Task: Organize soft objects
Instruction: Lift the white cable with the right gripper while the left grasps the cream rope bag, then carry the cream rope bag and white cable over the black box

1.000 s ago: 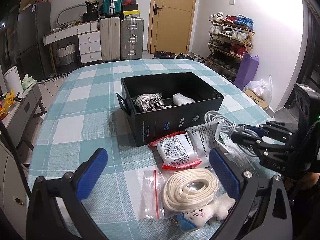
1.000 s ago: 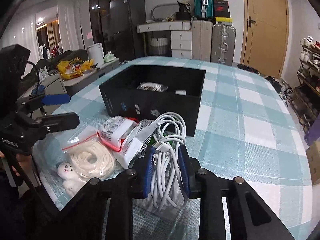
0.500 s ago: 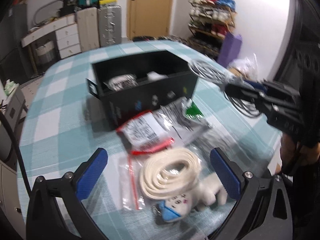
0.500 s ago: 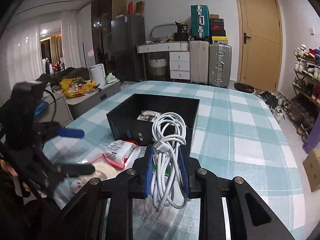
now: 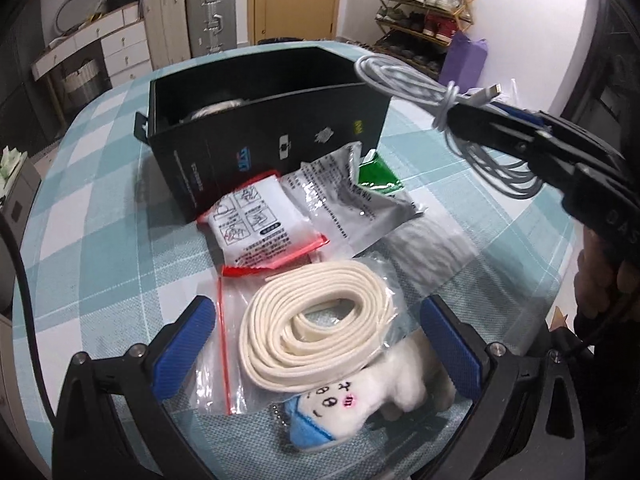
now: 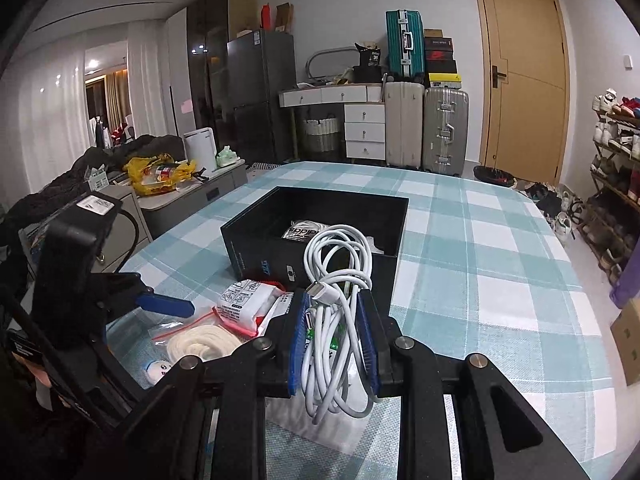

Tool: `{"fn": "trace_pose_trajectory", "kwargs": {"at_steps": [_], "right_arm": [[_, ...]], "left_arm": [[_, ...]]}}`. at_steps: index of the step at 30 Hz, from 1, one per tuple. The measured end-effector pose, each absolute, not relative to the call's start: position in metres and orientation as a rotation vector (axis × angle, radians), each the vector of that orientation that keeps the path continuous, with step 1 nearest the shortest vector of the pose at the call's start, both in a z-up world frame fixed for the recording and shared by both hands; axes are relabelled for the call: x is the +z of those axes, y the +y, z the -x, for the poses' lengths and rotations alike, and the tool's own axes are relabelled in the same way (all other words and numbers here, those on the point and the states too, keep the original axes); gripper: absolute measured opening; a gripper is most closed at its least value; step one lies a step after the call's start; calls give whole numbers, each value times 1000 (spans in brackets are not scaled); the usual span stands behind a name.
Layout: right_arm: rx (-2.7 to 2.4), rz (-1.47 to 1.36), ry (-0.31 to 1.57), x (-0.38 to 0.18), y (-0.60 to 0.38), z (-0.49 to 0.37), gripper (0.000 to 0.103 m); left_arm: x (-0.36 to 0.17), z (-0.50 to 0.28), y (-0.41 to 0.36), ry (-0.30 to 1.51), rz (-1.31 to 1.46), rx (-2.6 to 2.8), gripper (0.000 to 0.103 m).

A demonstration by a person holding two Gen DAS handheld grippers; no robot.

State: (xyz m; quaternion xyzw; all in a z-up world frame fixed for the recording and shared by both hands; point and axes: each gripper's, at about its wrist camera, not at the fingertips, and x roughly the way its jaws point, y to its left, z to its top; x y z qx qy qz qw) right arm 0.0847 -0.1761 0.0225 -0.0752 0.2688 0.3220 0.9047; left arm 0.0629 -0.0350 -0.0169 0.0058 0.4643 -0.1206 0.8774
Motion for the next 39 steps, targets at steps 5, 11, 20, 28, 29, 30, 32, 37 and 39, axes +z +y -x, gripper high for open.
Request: {"fn": "trace_pose_trajectory", "kwargs": {"at_steps": [5, 11, 20, 28, 29, 30, 32, 37, 39], "right_arm": [[665, 153, 559, 20, -176, -85, 24], [660, 153, 555, 19, -175, -86, 24], [660, 150, 551, 19, -176, -87, 24], [664, 141, 533, 23, -178, -84, 24], [664, 140, 530, 23, -178, -83, 24], [666, 139, 530, 23, -178, -83, 24], [667, 134, 530, 23, -178, -83, 24], [671, 124, 524, 25, -179, -83, 24], [671, 120, 522, 25, -181, -82, 24]], "left_arm": [[-19, -61, -36, 987, -13, -246, 87], [-15, -54, -43, 976, -81, -251, 60], [-3, -54, -35, 957, -73, -285, 43], [20, -48, -22, 894, -31, -289, 43], [23, -47, -21, 889, -30, -291, 43], [23, -46, -21, 885, -30, -291, 43], [27, -45, -21, 872, -27, -290, 43], [37, -41, -20, 832, -19, -296, 43], [41, -41, -20, 820, -17, -288, 43]]}}
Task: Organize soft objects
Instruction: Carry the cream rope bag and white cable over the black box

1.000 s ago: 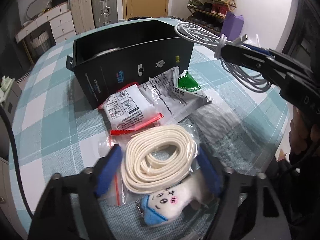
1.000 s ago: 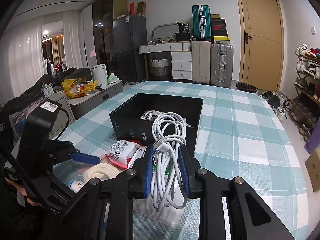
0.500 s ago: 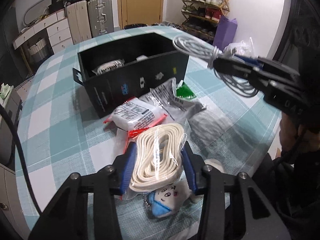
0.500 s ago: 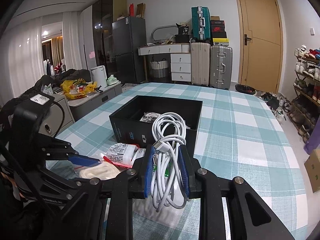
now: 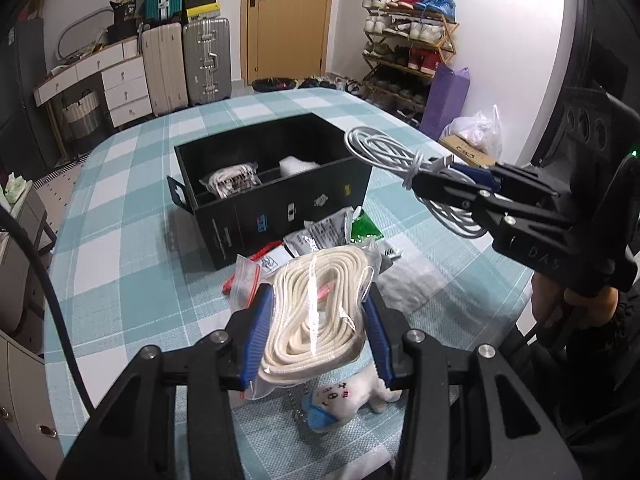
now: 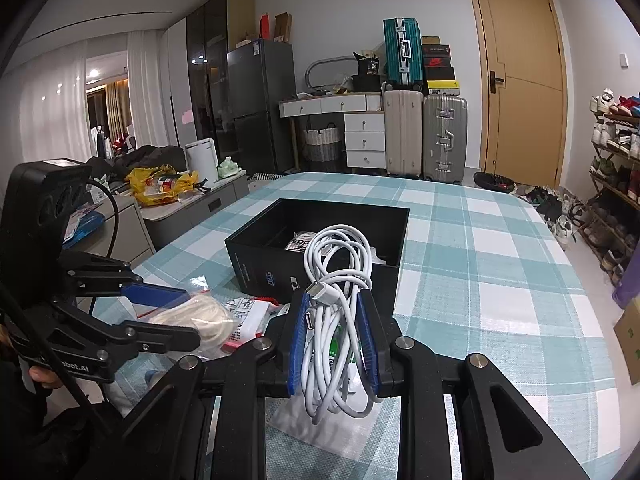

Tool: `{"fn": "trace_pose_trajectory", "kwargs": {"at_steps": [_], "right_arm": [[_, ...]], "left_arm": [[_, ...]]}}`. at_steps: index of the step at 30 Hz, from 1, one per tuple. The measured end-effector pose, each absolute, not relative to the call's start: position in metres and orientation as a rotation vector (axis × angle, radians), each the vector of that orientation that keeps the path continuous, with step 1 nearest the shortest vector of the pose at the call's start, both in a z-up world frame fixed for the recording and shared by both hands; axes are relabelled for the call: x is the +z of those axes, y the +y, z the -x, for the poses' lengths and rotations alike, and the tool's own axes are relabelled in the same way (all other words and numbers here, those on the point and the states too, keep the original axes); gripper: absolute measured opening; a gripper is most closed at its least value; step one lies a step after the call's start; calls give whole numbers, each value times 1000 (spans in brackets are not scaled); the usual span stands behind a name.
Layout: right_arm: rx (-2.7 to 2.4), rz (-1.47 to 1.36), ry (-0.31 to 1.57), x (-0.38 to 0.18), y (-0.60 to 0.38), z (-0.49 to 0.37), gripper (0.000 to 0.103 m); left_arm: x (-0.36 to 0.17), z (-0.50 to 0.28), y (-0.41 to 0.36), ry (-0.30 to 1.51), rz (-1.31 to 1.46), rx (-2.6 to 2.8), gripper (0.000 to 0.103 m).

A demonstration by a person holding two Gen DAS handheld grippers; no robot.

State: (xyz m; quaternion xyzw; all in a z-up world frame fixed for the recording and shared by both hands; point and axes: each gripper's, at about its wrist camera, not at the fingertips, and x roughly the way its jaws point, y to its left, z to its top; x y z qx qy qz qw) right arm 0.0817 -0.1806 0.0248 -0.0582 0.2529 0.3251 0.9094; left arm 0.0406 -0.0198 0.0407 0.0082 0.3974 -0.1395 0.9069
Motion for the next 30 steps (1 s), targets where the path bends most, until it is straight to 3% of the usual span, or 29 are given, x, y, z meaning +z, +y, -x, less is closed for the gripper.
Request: {"fn": "trace_pose_trajectory", "kwargs": {"at_steps": [30], "right_arm": [[672, 44, 486, 50, -187, -90, 24]], "left_arm": [[65, -71, 13, 690, 106, -135, 43]]}}
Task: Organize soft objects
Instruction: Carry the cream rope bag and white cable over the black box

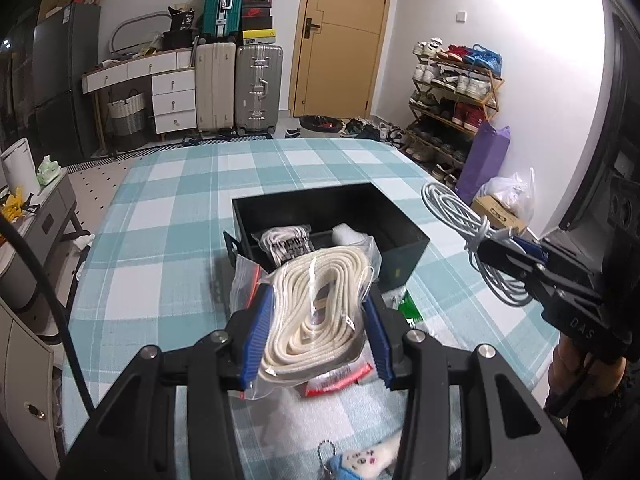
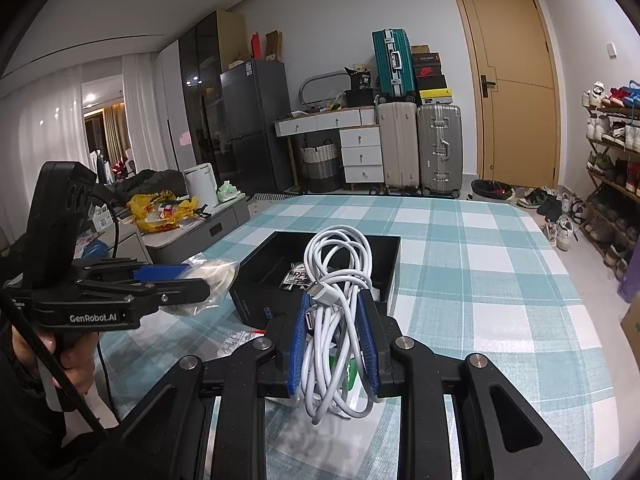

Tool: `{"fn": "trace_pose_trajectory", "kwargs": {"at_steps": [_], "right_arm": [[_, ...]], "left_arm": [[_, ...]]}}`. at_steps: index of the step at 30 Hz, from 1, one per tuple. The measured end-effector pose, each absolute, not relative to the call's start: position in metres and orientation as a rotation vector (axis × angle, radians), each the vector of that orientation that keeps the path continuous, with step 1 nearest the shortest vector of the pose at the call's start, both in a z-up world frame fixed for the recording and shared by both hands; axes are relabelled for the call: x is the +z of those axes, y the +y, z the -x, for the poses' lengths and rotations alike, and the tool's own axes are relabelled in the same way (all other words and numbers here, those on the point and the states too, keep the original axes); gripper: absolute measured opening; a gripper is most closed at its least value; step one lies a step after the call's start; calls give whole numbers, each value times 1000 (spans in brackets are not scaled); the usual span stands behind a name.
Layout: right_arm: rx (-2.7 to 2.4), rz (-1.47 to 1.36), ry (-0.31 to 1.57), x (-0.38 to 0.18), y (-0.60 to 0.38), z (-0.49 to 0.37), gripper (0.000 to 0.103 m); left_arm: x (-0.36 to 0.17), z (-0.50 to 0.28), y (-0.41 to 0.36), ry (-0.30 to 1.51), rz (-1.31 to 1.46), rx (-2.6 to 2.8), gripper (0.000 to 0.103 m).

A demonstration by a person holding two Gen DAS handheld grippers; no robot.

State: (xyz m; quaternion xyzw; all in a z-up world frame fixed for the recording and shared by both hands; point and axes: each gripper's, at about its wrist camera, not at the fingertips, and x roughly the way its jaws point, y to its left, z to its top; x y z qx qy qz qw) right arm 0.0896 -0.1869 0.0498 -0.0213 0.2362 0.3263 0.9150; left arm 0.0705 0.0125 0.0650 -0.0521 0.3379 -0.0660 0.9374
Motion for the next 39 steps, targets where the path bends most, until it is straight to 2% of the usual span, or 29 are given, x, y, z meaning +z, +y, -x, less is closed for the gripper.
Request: {"fn": "trace_pose_trajectory", "kwargs": {"at_steps": [16, 39], "right_arm": [[680, 40, 484, 63, -177, -115, 24], [733, 92, 575, 45, -148, -169, 24]], "left_arm": [[66, -113, 19, 664, 124, -95, 44], [43, -161, 10, 705, 107, -94, 44]]}}
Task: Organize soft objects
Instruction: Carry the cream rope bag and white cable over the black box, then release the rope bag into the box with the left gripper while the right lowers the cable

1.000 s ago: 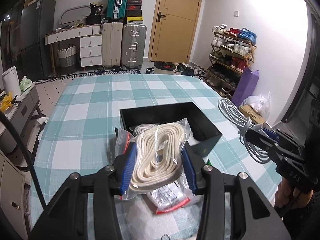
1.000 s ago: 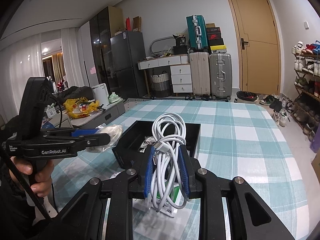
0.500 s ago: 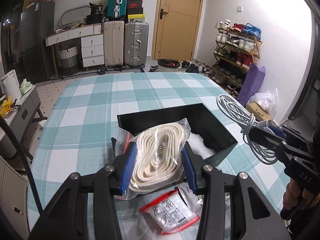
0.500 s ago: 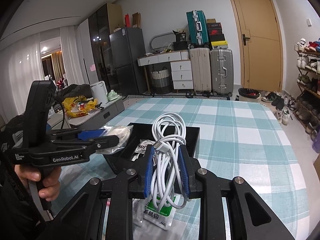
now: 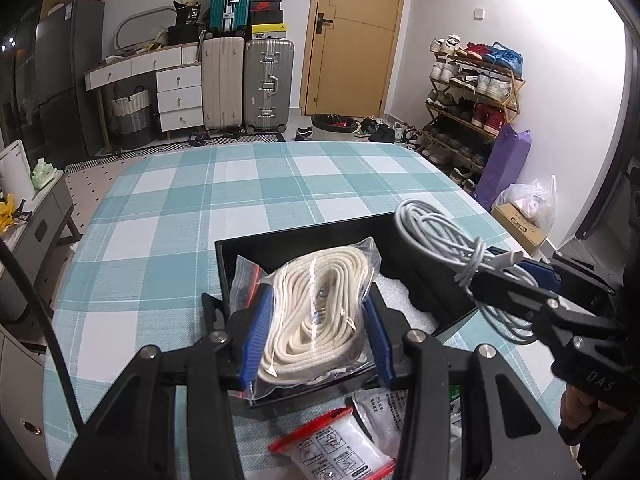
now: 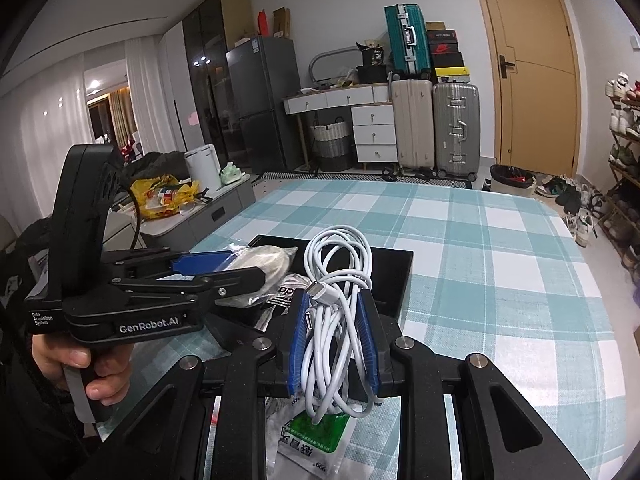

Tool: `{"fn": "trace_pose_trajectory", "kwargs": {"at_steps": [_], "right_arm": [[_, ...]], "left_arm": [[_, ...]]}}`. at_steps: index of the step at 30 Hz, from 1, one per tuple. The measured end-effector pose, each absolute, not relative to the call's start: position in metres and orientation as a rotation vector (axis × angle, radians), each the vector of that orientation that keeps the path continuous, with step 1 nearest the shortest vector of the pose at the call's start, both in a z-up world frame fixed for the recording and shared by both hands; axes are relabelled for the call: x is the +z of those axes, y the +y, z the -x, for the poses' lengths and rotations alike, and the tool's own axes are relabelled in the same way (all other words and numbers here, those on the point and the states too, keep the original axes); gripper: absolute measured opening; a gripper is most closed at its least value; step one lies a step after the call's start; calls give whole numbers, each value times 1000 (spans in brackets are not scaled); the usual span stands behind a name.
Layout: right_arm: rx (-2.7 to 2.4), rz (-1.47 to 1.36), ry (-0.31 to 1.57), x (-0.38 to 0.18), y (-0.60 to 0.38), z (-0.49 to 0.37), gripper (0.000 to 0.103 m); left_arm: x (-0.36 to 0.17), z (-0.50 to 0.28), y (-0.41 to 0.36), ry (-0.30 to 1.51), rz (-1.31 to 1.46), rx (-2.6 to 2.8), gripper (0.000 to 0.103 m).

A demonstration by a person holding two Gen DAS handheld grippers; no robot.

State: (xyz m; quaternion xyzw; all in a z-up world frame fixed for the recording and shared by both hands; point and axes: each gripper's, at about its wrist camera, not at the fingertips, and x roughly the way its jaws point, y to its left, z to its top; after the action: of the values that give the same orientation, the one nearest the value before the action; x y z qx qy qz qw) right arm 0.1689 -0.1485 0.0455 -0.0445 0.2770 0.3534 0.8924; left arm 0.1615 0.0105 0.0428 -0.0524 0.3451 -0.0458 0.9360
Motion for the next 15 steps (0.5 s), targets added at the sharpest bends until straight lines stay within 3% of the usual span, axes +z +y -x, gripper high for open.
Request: {"fn": "trace_pose_trajectory", "kwargs": {"at_steps": [15], "right_arm": [[741, 151, 589, 34, -119, -192, 24]], "left_arm": [[27, -177, 6, 758, 95, -94, 44]]}}
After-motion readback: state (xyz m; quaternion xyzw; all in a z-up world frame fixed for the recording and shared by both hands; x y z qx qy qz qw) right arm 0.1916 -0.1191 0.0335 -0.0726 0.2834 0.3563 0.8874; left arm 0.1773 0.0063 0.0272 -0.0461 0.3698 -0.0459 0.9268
